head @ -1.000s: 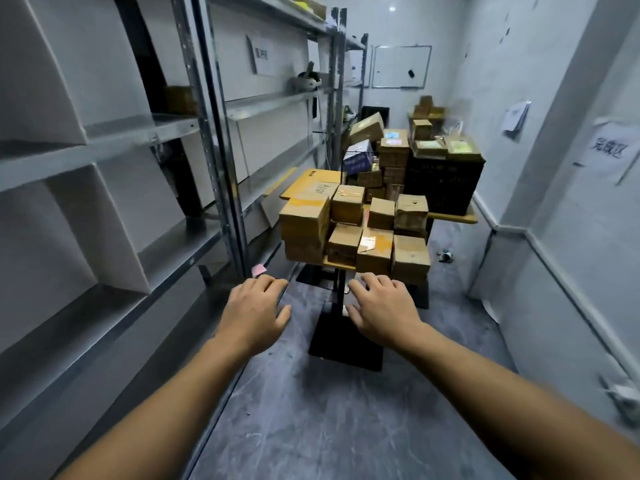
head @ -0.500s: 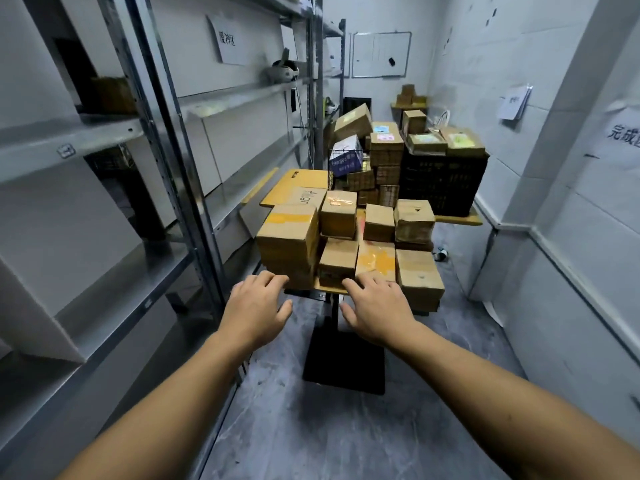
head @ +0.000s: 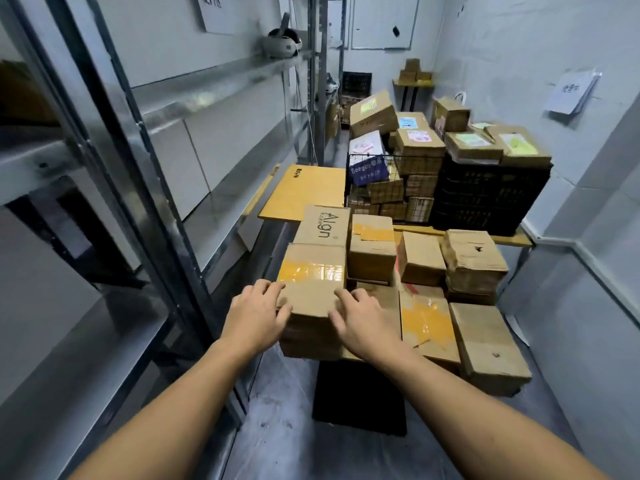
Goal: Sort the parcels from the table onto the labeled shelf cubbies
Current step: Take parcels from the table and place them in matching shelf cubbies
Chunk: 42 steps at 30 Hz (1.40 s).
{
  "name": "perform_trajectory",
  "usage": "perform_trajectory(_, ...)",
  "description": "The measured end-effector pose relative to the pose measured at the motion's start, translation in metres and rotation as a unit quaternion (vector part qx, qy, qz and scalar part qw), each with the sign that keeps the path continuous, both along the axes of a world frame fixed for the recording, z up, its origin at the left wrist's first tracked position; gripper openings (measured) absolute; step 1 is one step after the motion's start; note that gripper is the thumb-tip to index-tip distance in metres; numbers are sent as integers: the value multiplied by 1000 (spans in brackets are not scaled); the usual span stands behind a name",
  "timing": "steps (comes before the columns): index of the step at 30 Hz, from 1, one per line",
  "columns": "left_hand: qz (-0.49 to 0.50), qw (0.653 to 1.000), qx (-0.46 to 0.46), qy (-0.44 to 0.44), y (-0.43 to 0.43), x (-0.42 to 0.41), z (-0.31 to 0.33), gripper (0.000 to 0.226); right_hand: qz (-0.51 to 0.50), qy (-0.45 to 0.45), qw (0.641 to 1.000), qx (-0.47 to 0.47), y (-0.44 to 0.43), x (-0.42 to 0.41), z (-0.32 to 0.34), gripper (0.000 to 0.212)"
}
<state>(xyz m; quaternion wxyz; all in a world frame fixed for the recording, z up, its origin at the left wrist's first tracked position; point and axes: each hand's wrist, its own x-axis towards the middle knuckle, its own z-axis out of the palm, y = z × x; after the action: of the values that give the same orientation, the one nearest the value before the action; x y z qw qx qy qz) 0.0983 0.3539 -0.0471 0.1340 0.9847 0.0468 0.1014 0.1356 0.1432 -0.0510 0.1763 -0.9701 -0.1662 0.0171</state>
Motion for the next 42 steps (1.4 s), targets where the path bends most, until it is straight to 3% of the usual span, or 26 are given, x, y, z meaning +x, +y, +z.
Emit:
perform_trajectory(6, 17, 992, -118, 50, 16, 25, -29, 50, -43, 91, 988, 118, 18, 31, -29, 46)
perform_trajectory(10, 13, 982, -185, 38, 13, 27, -33, 52, -73, 111, 972, 193, 27, 36, -31, 50)
perform_trajectory(15, 38, 975, -217, -29, -2, 8, -21, 53, -83, 117, 946, 291, 22, 32, -24, 45)
perform_trajectory(21, 48, 956, -256, -138, -37, -40, 1, 47, -25, 119, 909, 399, -6, 19, -17, 40)
perform_trajectory(26, 78, 908, -337, -239, -68, -73, 13, 40, 30, 154, 863, 480, -36, 9, -11, 36)
perform_trajectory(29, 145, 878, -383, -247, -89, -87, 11, 38, 52, 174, 834, 521, -56, 0, -8, 33)
perform_trajectory(31, 181, 867, -410, -221, -101, -98, 7, 41, 77, 198, 818, 534, -69, -8, -5, 33)
perform_trajectory(35, 161, 820, -509, -206, -129, -123, 2, 52, 138, 238, 804, 527, -90, -21, -3, 35)
perform_trajectory(39, 198, 803, -501, -257, -154, -148, 12, 60, 210, 211, 855, 425, -97, -34, 7, 39)
perform_trajectory(42, 230, 823, -441, -273, -164, -170, 18, 63, 263, 141, 890, 345, -98, -40, 16, 45)
